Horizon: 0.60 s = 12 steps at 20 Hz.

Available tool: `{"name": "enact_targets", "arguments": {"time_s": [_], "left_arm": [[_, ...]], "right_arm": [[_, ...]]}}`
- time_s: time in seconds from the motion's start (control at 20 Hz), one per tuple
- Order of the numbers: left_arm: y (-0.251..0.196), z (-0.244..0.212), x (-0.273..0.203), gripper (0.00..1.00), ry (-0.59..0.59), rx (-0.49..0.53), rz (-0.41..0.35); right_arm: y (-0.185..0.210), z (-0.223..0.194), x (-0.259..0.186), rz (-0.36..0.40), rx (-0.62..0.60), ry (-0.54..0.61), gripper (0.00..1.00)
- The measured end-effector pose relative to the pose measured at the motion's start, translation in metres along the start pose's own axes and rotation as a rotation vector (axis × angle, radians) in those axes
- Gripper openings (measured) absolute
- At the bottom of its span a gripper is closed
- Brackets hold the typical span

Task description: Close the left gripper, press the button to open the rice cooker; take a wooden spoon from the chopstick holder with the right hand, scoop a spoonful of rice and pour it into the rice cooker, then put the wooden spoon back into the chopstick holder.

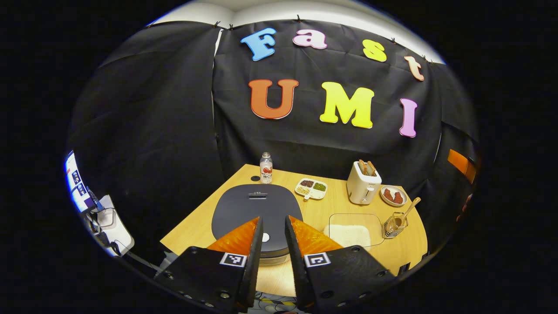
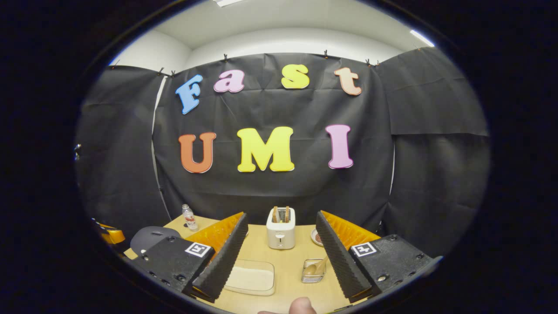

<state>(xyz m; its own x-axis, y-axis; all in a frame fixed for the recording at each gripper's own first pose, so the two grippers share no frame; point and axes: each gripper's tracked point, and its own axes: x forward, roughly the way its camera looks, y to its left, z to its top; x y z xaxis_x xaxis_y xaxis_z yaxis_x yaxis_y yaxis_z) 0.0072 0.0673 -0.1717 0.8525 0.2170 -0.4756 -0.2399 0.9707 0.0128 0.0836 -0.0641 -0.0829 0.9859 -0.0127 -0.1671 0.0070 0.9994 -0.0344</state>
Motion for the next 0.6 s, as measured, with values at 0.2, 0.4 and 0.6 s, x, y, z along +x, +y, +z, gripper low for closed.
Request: {"name": "enact_targets", "arguments": {"time_s": [0.2, 0.4, 0.6], "left_arm": [[0.003, -0.026, 0.004, 0.01, 0.073, -0.043, -0.01], [0.009, -0.048, 0.036, 0.0, 0.156, -0.108, -0.018], [0.021, -0.057, 0.063, 0.0, 0.187, -0.096, 0.004]], "right_arm": [[-0.014, -0.006, 0.003, -0.02, -0.001, 0.014, 0.99], [-0.03, -0.017, 0.007, -0.041, -0.017, 0.028, 1.0], [-0.042, -0.028, 0.012, -0.056, -0.021, 0.053, 1.0]]}}
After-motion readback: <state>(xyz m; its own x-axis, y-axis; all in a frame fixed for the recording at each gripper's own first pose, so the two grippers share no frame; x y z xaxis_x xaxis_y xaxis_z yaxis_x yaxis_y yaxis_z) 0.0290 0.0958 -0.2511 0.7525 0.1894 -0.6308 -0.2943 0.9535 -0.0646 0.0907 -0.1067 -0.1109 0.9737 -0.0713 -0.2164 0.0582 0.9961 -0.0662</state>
